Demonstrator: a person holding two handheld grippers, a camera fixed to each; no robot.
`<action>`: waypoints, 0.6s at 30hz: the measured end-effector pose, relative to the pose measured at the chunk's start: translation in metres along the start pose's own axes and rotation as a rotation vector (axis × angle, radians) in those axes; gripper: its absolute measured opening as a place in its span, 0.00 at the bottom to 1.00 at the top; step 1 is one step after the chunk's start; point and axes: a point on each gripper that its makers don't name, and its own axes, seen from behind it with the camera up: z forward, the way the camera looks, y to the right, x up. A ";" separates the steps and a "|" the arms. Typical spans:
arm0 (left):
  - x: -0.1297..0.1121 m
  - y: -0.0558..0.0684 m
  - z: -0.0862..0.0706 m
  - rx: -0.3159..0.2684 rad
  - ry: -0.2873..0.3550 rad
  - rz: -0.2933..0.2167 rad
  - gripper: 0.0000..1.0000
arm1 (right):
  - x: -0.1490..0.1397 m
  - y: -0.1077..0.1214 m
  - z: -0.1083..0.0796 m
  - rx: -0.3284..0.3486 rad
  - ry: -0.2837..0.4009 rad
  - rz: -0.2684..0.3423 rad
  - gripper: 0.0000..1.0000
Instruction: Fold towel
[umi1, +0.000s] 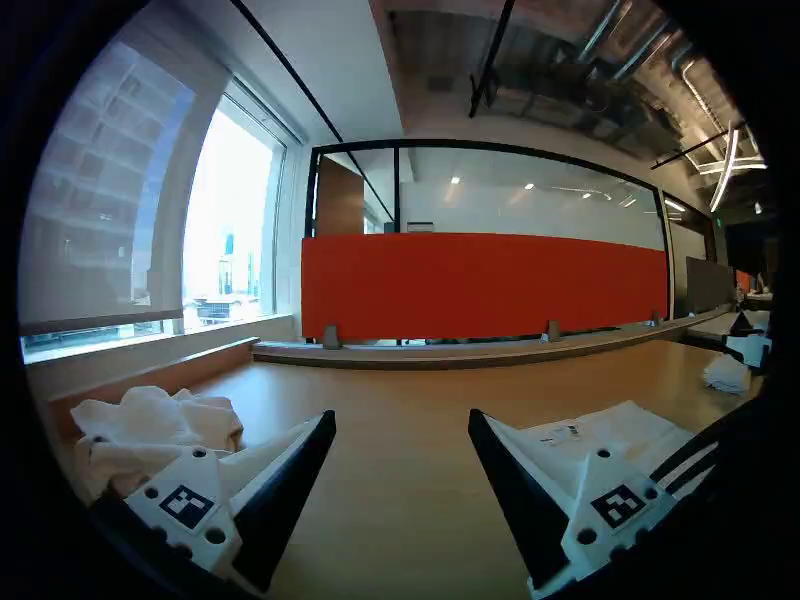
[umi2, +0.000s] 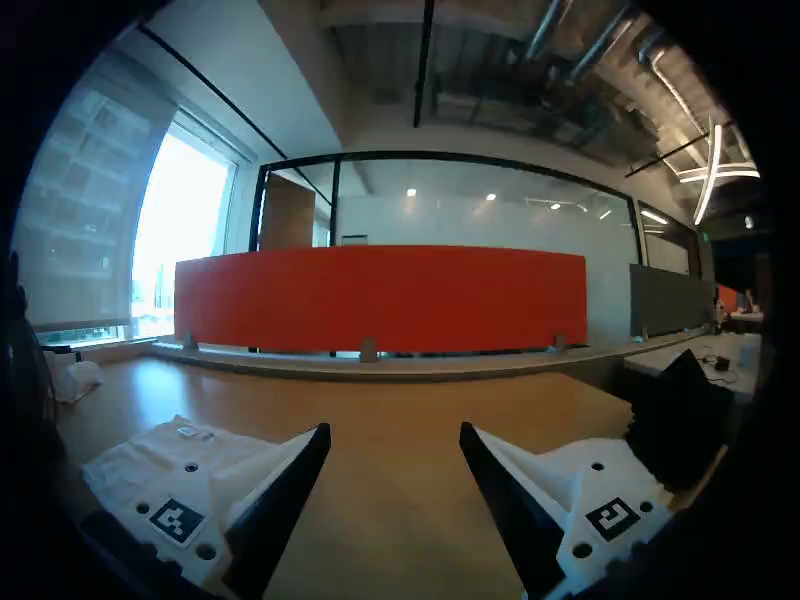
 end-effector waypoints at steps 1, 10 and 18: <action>0.000 0.000 0.000 -0.001 0.000 0.001 0.99 | 0.000 0.000 0.000 0.000 0.000 0.000 1.00; 0.002 -0.001 0.000 0.001 -0.002 0.001 0.99 | 0.002 -0.001 -0.001 0.001 0.000 -0.001 1.00; 0.017 -0.001 -0.001 0.009 -0.013 -0.004 0.98 | 0.021 0.001 -0.002 -0.011 -0.004 -0.005 1.00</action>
